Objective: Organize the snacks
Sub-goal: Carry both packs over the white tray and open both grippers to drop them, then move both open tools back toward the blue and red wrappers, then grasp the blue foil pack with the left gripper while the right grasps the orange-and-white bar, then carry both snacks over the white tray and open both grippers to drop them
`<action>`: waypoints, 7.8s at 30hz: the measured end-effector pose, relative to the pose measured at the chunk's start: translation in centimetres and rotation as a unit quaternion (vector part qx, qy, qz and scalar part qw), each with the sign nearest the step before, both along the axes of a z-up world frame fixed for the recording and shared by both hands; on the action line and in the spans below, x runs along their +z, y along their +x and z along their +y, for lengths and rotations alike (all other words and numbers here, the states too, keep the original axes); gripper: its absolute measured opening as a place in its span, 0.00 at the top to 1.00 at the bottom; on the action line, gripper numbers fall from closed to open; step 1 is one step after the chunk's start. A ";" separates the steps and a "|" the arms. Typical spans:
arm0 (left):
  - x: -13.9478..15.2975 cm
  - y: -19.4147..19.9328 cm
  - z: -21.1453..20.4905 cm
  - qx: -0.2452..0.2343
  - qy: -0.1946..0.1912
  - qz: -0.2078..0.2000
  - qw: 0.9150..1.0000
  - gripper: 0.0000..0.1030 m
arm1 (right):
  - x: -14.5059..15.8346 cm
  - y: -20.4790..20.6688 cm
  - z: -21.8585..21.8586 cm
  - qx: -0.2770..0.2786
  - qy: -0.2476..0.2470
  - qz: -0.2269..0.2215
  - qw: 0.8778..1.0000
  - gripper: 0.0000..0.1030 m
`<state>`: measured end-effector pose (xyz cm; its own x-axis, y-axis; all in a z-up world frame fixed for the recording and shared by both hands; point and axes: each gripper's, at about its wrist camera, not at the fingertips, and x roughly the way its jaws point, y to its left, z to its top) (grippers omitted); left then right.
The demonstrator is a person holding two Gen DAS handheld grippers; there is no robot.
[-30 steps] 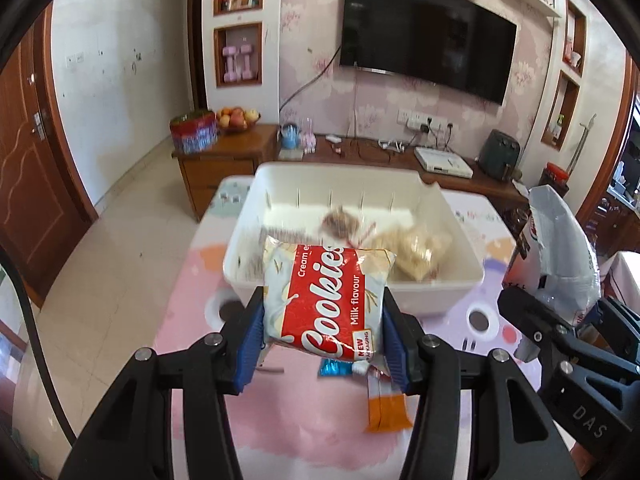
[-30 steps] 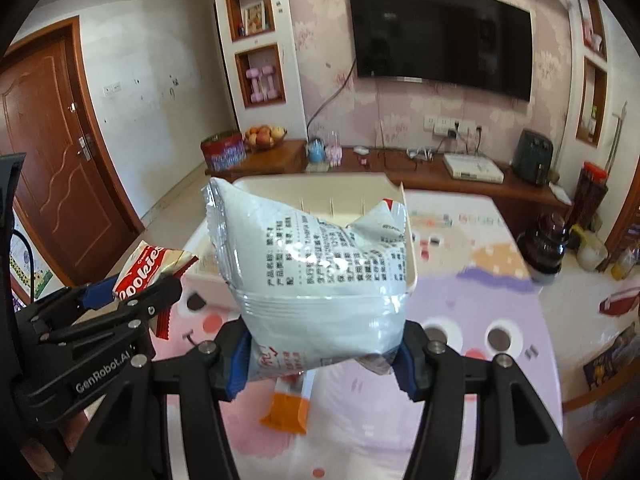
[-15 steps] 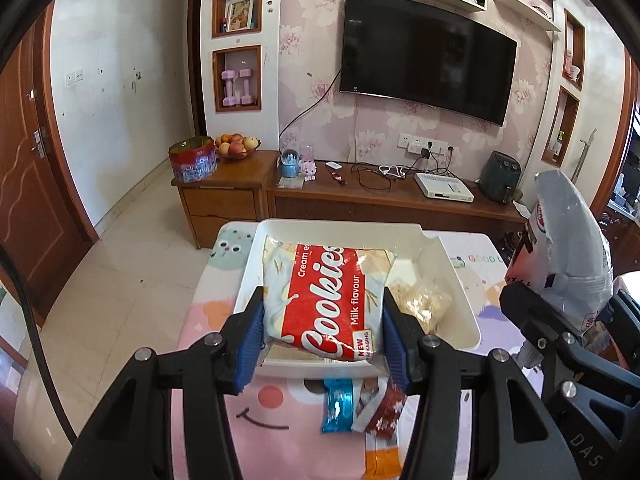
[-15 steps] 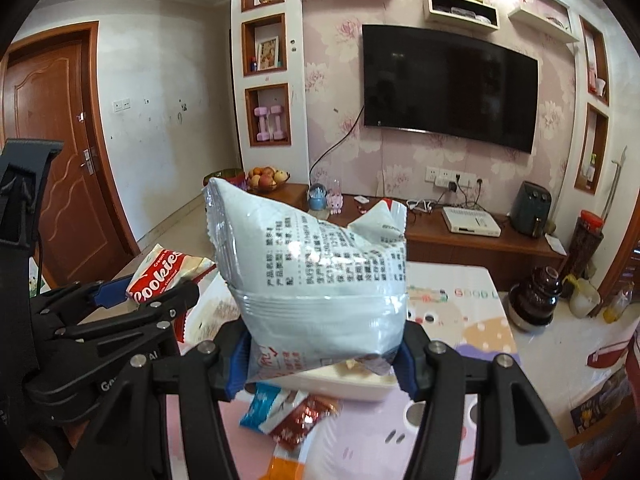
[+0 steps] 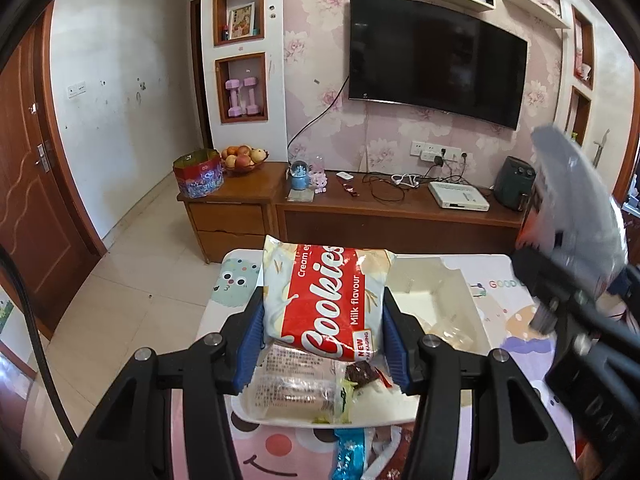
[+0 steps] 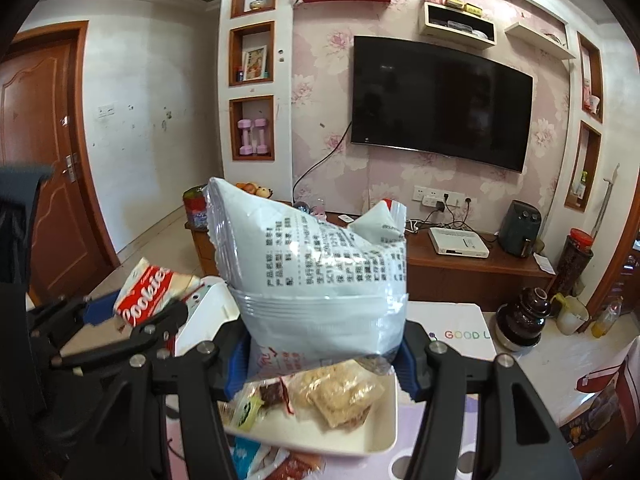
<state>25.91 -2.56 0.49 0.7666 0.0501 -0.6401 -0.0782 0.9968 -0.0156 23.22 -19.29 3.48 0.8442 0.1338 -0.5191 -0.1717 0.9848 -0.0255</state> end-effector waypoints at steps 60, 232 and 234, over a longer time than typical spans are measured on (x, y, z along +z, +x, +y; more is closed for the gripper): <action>0.8 -4.4 0.8 0.003 0.020 0.031 0.999 0.09 | -1.0 -2.4 -0.6 0.001 -0.014 0.088 0.996 0.27; -1.1 5.3 -1.0 -0.053 0.023 0.037 0.998 0.73 | -1.3 7.5 -1.0 0.035 0.042 0.069 0.996 0.68; -1.8 6.1 -1.0 -0.048 0.027 0.044 0.998 0.69 | -2.1 8.5 -1.0 0.034 0.046 0.080 0.995 0.67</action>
